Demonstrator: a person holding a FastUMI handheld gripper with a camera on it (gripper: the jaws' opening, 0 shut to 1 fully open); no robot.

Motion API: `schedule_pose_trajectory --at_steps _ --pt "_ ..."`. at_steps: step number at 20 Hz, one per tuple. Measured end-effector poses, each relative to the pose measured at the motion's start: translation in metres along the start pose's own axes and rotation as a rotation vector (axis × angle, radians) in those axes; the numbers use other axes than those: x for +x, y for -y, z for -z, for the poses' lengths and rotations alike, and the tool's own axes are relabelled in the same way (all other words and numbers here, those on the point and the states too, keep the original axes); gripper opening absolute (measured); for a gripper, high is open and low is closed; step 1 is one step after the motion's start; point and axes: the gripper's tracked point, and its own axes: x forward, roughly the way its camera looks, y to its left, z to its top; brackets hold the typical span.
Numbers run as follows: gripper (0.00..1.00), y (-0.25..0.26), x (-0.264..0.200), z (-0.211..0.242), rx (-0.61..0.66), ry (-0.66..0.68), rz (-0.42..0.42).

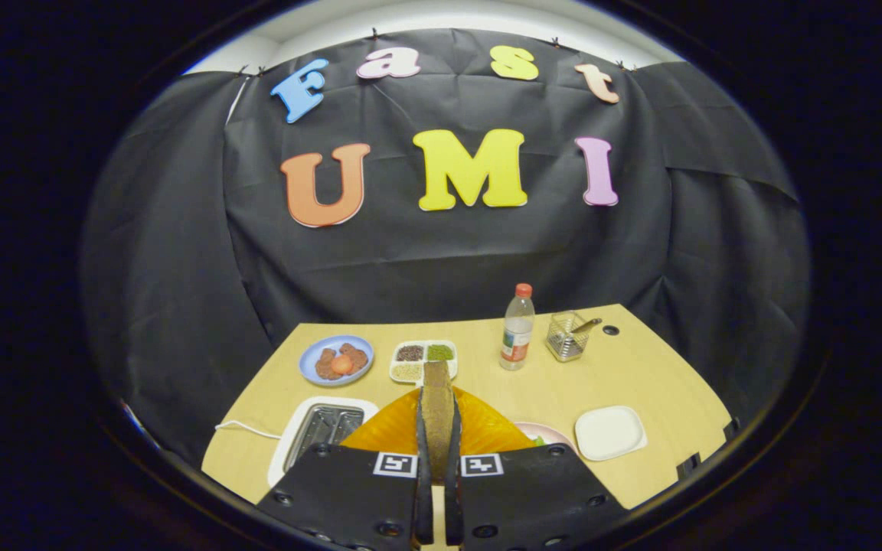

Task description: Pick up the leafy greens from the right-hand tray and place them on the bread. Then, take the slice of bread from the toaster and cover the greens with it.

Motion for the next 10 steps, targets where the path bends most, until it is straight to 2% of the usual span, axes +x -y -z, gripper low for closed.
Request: schedule_pose_trajectory --at_steps 5,10 --pt "0.06 0.030 0.038 0.050 0.060 -0.071 -0.024" --pt "0.06 0.044 0.066 0.089 0.115 -0.111 -0.088"
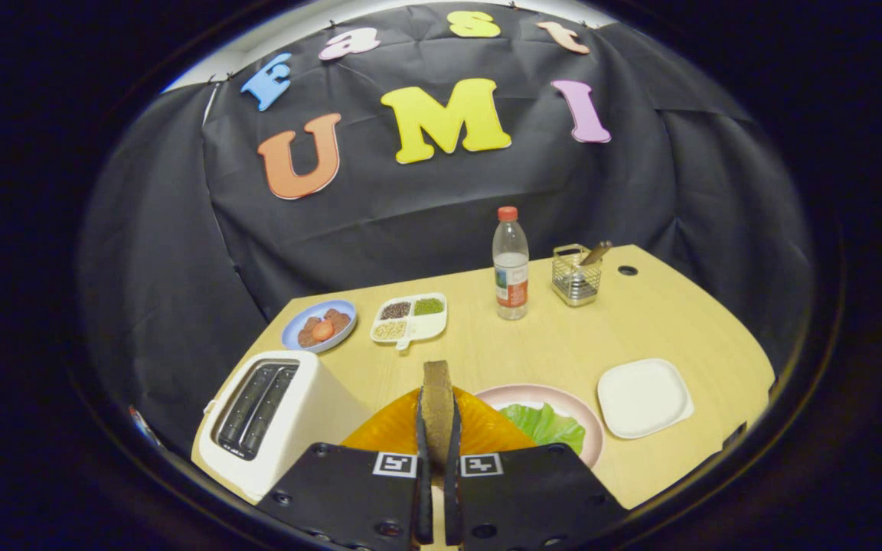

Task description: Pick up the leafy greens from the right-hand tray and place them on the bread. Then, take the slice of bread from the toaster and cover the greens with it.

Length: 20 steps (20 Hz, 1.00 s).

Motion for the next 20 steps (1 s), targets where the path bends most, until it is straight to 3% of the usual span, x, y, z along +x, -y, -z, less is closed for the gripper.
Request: schedule_pose_trajectory --at_steps 8,16,18,20 --pt "0.06 0.045 0.024 0.025 0.042 -0.013 -0.030" --pt "0.13 0.086 0.034 0.041 0.028 -0.029 0.008" --pt "0.18 0.093 0.037 0.046 0.022 -0.036 0.019" --pt "0.31 0.103 0.041 0.053 0.006 -0.042 0.051"
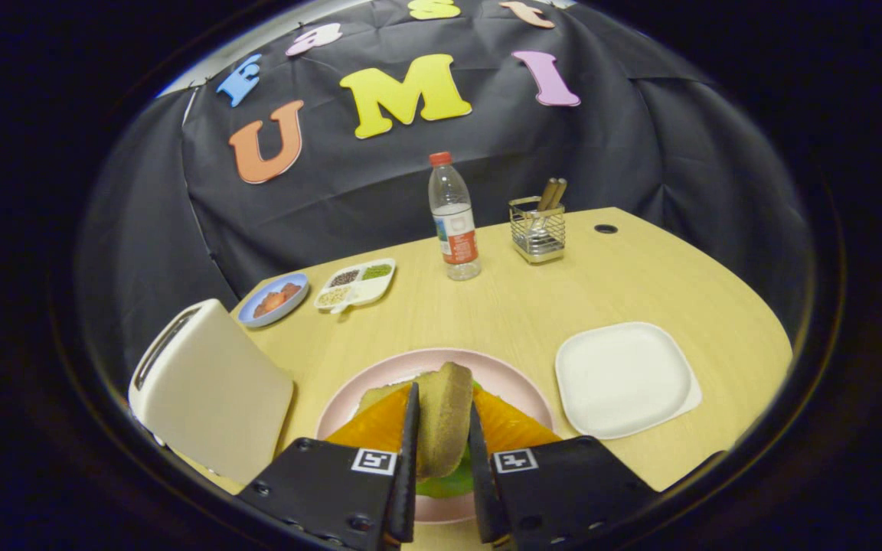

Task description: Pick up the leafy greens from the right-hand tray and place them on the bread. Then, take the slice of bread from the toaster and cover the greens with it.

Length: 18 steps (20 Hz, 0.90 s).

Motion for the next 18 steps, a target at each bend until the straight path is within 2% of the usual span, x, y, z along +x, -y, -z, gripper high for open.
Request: schedule_pose_trajectory --at_steps 3,7,10,11,12,18 --pt "0.54 0.013 0.005 0.008 -0.025 -0.009 0.040" --pt "0.68 0.019 0.000 0.004 -0.041 0.011 0.050" --pt "0.85 0.017 -0.013 0.000 -0.067 0.038 0.058" --pt "0.94 0.018 -0.021 -0.003 -0.071 0.055 0.068" --pt "0.97 0.017 -0.030 -0.007 -0.070 0.078 0.081" --pt "0.96 -0.007 -0.114 -0.042 -0.108 0.251 0.093"
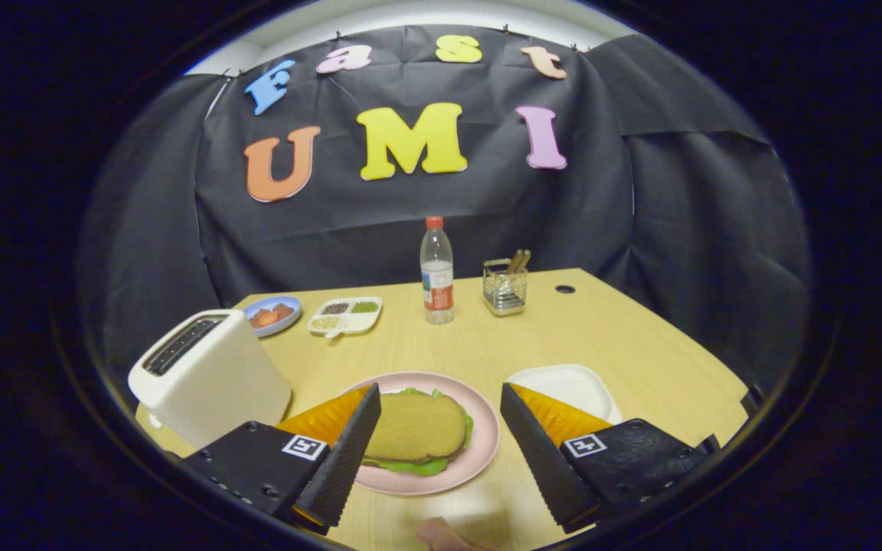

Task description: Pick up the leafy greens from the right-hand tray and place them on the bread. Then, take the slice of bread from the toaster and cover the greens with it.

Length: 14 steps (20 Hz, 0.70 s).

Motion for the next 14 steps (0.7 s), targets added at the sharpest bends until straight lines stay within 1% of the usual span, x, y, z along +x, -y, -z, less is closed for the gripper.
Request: schedule_pose_trajectory --at_steps 3,5,7,14 --pt "0.96 -0.005 -0.042 -0.027 -0.010 0.073 0.004" --pt "0.96 -0.013 -0.068 -0.044 -0.010 0.120 -0.015" --pt "0.96 -0.014 -0.091 -0.061 -0.017 0.165 -0.017" --pt "0.96 -0.031 -0.152 -0.107 -0.055 0.287 -0.029"
